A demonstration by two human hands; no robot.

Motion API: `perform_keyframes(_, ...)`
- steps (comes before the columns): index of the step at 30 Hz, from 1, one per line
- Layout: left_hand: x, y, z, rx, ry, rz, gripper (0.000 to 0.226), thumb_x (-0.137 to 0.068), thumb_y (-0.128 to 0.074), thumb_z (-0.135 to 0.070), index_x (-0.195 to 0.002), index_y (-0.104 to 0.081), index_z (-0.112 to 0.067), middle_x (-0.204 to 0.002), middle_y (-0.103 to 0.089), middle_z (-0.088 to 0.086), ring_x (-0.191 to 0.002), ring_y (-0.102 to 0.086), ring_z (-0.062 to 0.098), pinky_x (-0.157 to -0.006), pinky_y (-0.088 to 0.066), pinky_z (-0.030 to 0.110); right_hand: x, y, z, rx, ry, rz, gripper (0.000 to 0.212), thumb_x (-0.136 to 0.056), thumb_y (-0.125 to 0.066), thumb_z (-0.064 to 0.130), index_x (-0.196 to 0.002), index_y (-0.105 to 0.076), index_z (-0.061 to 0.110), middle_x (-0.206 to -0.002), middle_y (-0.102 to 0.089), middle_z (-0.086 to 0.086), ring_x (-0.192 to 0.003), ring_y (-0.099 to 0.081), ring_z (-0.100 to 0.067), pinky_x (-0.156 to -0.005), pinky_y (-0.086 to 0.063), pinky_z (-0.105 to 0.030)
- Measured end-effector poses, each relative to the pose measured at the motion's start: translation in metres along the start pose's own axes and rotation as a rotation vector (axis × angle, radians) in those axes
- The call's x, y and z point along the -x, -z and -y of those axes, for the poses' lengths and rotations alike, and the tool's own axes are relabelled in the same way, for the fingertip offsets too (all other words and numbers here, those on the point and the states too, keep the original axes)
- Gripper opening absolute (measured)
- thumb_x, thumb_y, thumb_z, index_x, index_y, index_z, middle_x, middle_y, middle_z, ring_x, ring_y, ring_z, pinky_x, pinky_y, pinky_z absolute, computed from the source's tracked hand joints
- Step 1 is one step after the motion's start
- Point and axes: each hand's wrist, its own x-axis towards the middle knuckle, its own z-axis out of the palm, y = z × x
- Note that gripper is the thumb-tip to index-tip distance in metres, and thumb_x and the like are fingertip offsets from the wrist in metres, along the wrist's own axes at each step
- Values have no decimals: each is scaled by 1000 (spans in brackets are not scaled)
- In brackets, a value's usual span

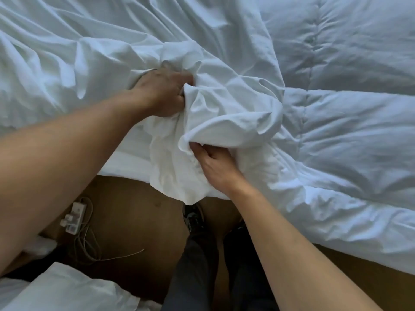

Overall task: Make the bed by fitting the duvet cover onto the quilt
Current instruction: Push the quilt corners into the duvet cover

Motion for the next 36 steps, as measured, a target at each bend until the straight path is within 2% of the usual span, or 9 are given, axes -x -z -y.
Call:
perform_keyframes(4, 3, 13, 2, -129, -57, -169, 26, -84, -63, -27, -109, -65, -18, -96, -69, 27, -87, -66, 47, -75, -36, 40, 15, 17, -21, -22, -64, -157, 52, -92, -42, 69, -57, -57, 34, -53, -56, 20, -57, -54, 5, -62, -45, -21)
perform_keyframes(7, 7, 18, 9, -184, -28, -159, 32, -79, -66, -22, -111, -66, -17, -94, -70, 28, -87, -67, 47, -86, -42, 43, 28, 53, -24, -14, -156, -305, 39, -99, -42, 61, -87, -71, 37, -67, -58, 34, -77, -58, 13, -68, -35, 5)
perform_keyframes(12, 27, 0, -1, -171, -8, -109, 36, -68, -73, -16, -103, -66, -11, -86, -70, 27, -89, -66, 50, -87, -48, 47, 69, 144, -11, -71, -348, -333, 57, -69, -50, 90, -82, -77, 42, -88, -77, 11, -83, -73, -12, -72, -53, -29)
perform_keyframes(18, 73, -23, -9, -133, -33, -150, 42, -59, -79, -17, -99, -65, -11, -72, -70, 19, -74, -68, 43, -80, -54, 45, 88, 157, -7, -96, -434, -297, 49, -72, -61, 80, -82, -79, 36, -88, -78, 6, -81, -75, -14, -77, -57, -36)
perform_keyframes(25, 153, -82, -42, -285, 81, 522, 65, -92, -53, -34, -153, -33, -24, -123, -67, 1, -120, -57, 27, -110, -37, 34, 79, 134, -3, -142, -289, -212, 79, -64, -73, 75, -65, -55, -2, -69, -53, -6, -69, -52, -20, -71, -43, -40)
perform_keyframes(29, 139, -61, -58, -365, 48, 718, 57, -92, -57, -24, -146, -42, -22, -124, -65, -1, -118, -60, 23, -104, -43, 34, 52, 134, 18, -404, -359, -169, 43, -79, -73, 59, -84, -72, 17, -76, -71, 2, -77, -67, -17, -85, -50, -38)
perform_keyframes(32, 103, -13, -82, -243, 99, 877, 18, -85, -67, -34, -98, -65, -22, -94, -66, -4, -88, -64, 20, -80, -55, 34, 37, 119, 22, -449, -404, -55, 40, -87, -75, 35, -121, -69, 15, -111, -75, -5, -103, -71, -24, -95, -55, -42)
perform_keyframes(34, 65, 15, -101, 33, 133, 616, 28, -77, -72, -51, -77, -62, -24, -80, -66, -5, -79, -64, 19, -73, -55, 36, 36, 107, 14, -348, -467, -157, 46, -84, -77, 20, -126, -60, 12, -112, -72, -5, -101, -69, -25, -90, -57, -42)
perform_keyframes(36, 30, 24, -124, 309, 170, 259, 52, -65, -69, -71, -100, -64, -34, -95, -70, -10, -92, -64, 16, -82, -54, 37, 52, 99, 1, -148, -463, -238, 41, -85, -74, 20, -121, -56, 23, -110, -66, 5, -103, -64, -19, -87, -55, -34)
